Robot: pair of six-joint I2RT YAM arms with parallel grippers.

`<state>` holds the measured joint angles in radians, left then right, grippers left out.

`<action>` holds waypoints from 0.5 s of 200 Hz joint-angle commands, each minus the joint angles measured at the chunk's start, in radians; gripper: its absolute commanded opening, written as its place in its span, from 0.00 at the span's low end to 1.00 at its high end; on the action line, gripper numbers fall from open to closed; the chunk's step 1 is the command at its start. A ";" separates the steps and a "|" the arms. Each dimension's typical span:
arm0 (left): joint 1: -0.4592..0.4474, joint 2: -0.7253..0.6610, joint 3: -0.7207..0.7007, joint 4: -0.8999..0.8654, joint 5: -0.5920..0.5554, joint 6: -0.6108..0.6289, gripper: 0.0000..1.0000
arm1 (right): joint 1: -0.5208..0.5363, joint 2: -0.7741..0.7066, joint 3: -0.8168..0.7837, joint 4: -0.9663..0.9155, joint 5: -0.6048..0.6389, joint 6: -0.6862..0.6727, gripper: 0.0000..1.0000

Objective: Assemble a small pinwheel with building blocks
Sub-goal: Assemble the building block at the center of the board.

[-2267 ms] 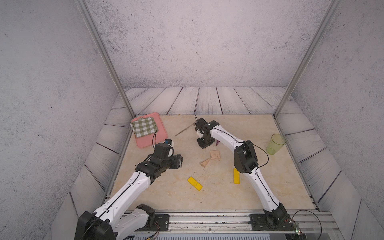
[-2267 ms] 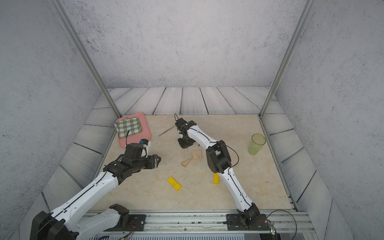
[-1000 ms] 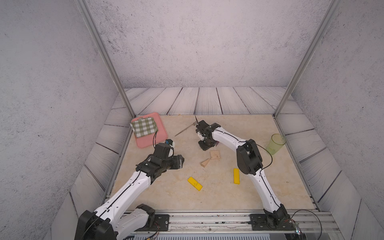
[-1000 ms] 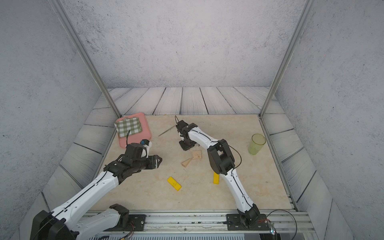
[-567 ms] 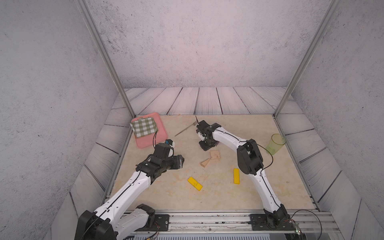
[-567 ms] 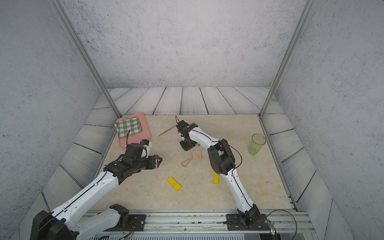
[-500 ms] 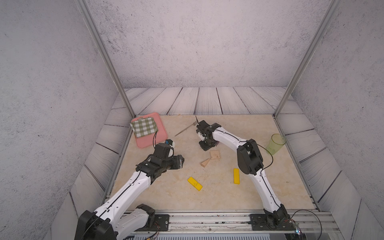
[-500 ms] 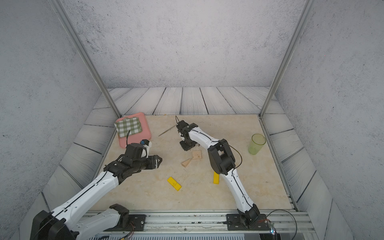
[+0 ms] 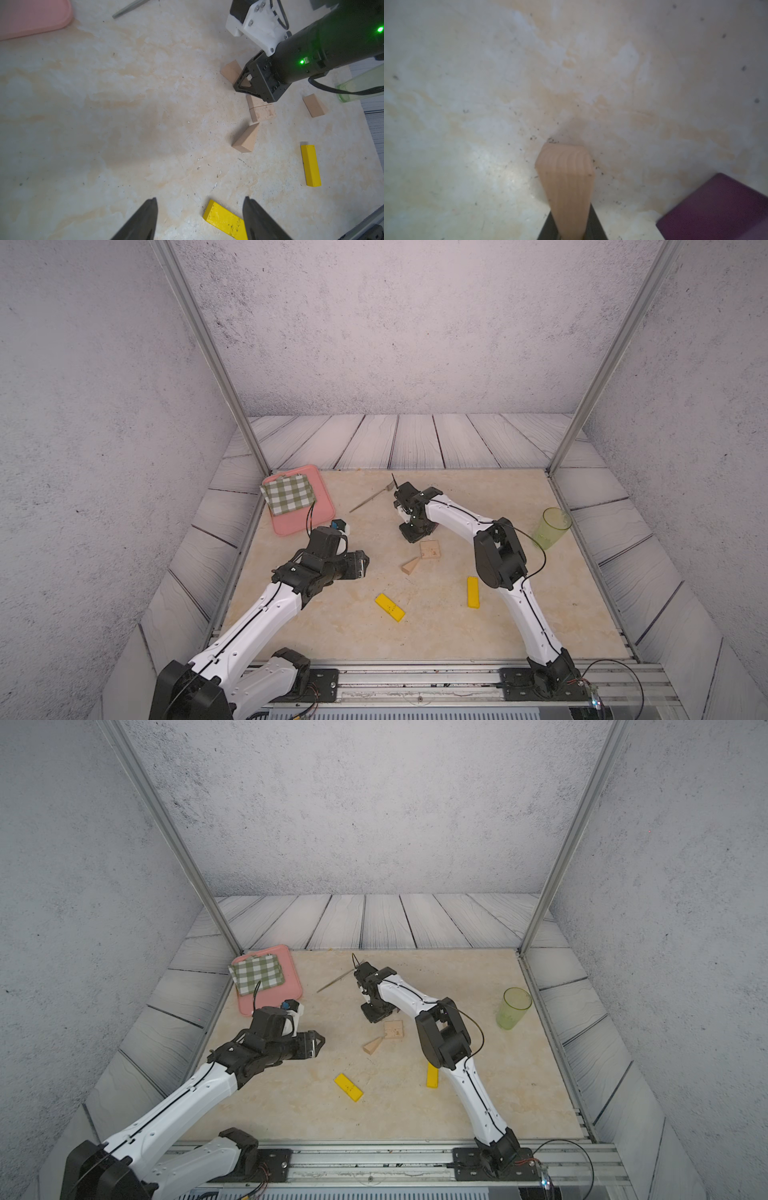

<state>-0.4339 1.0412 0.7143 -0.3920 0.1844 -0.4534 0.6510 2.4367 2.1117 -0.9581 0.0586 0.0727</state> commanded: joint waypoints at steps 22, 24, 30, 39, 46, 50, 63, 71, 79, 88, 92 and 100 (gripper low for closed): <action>0.008 -0.010 -0.010 0.003 0.003 -0.002 0.71 | -0.013 0.002 -0.033 -0.080 0.015 -0.004 0.25; 0.008 -0.010 -0.010 0.003 0.003 -0.002 0.71 | -0.013 0.002 -0.033 -0.080 0.015 -0.004 0.25; 0.007 -0.011 -0.010 0.004 0.003 -0.003 0.71 | -0.014 0.001 -0.033 -0.079 0.014 -0.003 0.25; 0.007 -0.012 -0.010 0.002 0.003 -0.002 0.72 | -0.014 -0.003 -0.032 -0.079 0.011 -0.004 0.26; 0.007 -0.013 -0.010 0.003 0.002 -0.003 0.72 | -0.014 -0.005 -0.030 -0.079 0.006 -0.004 0.26; 0.007 -0.012 -0.010 0.003 0.002 -0.004 0.72 | -0.014 -0.006 -0.030 -0.078 0.003 -0.002 0.26; 0.007 -0.014 -0.009 0.002 0.002 -0.004 0.72 | -0.014 -0.011 -0.027 -0.078 -0.010 0.001 0.27; 0.007 -0.014 -0.009 0.002 0.001 -0.004 0.72 | -0.014 -0.011 -0.027 -0.077 -0.018 0.001 0.28; 0.007 -0.015 -0.009 0.004 0.001 -0.005 0.72 | -0.014 -0.013 -0.027 -0.077 -0.026 0.004 0.28; 0.007 -0.015 -0.008 0.004 0.002 -0.005 0.72 | -0.014 -0.015 -0.027 -0.077 -0.033 0.005 0.29; 0.007 -0.017 -0.009 0.003 0.002 -0.005 0.72 | -0.014 -0.016 -0.028 -0.076 -0.037 0.004 0.29; 0.007 -0.017 -0.009 0.003 0.001 -0.005 0.72 | -0.014 -0.018 -0.028 -0.075 -0.041 0.006 0.29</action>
<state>-0.4339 1.0405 0.7143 -0.3920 0.1844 -0.4538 0.6399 2.4363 2.1120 -0.9649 0.0498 0.0746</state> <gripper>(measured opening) 0.722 0.284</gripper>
